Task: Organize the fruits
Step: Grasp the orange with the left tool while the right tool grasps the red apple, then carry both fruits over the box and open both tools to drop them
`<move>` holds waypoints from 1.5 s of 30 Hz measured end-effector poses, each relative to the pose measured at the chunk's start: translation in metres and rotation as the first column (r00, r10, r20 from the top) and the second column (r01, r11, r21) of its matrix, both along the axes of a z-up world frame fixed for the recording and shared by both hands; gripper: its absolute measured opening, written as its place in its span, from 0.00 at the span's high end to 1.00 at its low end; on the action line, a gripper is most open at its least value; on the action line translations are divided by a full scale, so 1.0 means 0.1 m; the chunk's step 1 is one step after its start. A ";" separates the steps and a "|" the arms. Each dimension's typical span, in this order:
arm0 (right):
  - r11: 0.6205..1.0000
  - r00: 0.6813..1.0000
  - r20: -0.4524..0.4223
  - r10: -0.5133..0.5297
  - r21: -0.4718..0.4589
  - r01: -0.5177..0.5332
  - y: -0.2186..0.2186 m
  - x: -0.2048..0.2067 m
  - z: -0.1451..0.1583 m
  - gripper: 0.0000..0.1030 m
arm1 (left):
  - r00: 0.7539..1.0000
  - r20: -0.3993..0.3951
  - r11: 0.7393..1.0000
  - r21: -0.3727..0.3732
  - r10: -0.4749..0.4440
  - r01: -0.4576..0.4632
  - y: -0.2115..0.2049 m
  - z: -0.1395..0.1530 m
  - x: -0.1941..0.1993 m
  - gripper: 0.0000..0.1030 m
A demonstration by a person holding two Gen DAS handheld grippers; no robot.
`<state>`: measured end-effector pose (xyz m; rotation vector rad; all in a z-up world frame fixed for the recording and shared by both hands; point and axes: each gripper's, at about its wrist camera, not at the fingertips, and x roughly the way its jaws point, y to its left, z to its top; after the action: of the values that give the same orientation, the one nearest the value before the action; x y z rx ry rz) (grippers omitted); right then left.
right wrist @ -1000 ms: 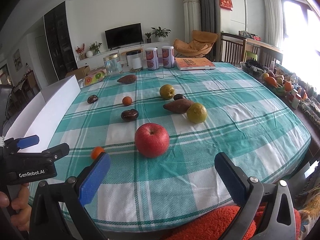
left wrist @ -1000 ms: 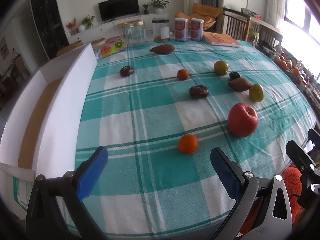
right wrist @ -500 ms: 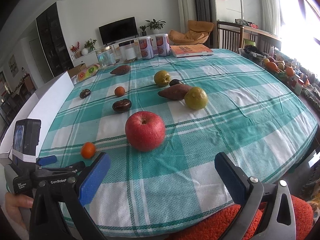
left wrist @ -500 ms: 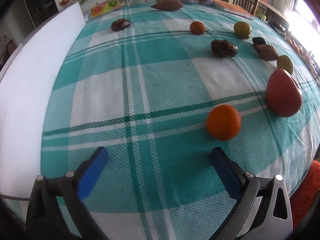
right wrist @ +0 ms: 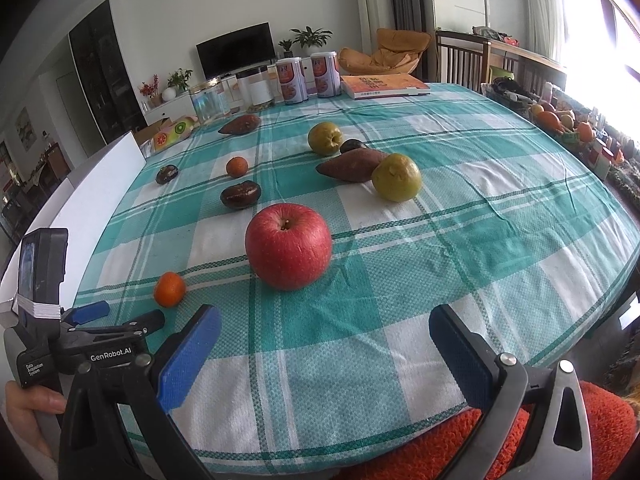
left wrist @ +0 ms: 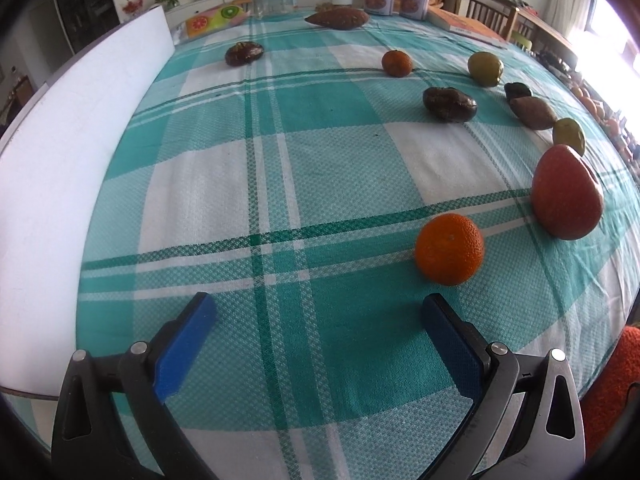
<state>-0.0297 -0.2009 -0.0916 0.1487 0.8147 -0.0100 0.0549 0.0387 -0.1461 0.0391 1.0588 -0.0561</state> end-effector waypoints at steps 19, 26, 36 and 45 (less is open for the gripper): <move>0.998 1.000 -0.011 -0.025 0.063 0.025 -0.11 -0.02 -0.04 0.00 | 0.949 0.162 0.938 -0.179 -0.269 0.297 -0.29 0.24 0.00 0.21; 0.994 0.998 -0.064 0.010 0.109 -0.003 -0.15 0.08 -0.06 0.00 | 0.949 0.131 0.927 -0.210 -0.288 0.310 -0.29 0.13 0.03 0.66; 0.986 0.970 -0.191 0.149 0.108 -0.130 0.09 1.00 -0.27 0.00 | 0.964 0.161 0.921 -0.298 -0.212 0.252 0.07 0.33 -0.03 0.67; 0.966 0.972 -0.182 0.145 0.238 -0.100 0.03 1.05 -0.32 0.33 | 0.959 0.231 0.917 -0.322 -0.163 0.234 0.53 0.84 -0.23 0.67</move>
<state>0.0752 -0.1975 -0.1231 0.3169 1.0233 0.1895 0.0319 0.0914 -0.0618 -0.1649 0.8274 -0.4169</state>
